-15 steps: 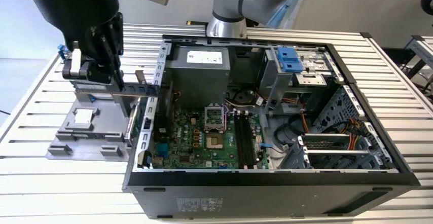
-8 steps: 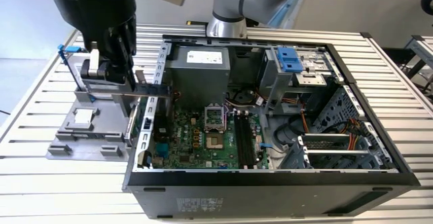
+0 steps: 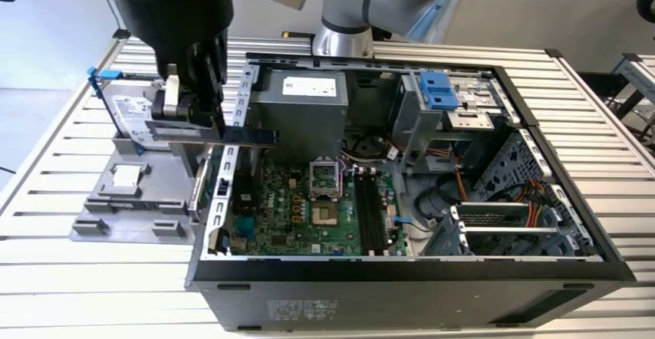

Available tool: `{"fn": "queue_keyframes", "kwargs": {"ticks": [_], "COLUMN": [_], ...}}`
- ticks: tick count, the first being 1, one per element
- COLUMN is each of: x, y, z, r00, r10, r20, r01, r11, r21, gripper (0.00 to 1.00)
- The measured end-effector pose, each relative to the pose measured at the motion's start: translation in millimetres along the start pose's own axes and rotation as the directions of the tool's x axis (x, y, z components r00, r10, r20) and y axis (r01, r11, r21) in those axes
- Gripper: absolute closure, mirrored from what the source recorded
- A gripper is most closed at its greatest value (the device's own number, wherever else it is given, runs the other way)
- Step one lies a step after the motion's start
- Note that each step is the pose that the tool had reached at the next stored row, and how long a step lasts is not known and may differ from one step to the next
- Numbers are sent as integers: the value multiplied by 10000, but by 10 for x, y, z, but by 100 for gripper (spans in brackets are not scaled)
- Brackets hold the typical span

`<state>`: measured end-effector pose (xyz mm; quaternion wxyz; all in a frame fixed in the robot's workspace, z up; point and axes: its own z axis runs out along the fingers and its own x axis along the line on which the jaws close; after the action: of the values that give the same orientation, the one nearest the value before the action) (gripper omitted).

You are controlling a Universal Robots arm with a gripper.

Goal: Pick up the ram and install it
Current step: 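Pick up the ram and move it above insertion slot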

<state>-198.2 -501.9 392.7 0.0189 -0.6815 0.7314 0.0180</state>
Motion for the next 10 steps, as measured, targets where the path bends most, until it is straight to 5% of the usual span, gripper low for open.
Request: {"fn": "queue_keyframes", "kwargs": {"ticks": [10], "x": [-16], "y": [-232], "z": [0], "r00": [10000], "r10": [-1], "r20": [-1], "r01": [1], "r11": [10000], "r21": [-3], "gripper": [100]}}
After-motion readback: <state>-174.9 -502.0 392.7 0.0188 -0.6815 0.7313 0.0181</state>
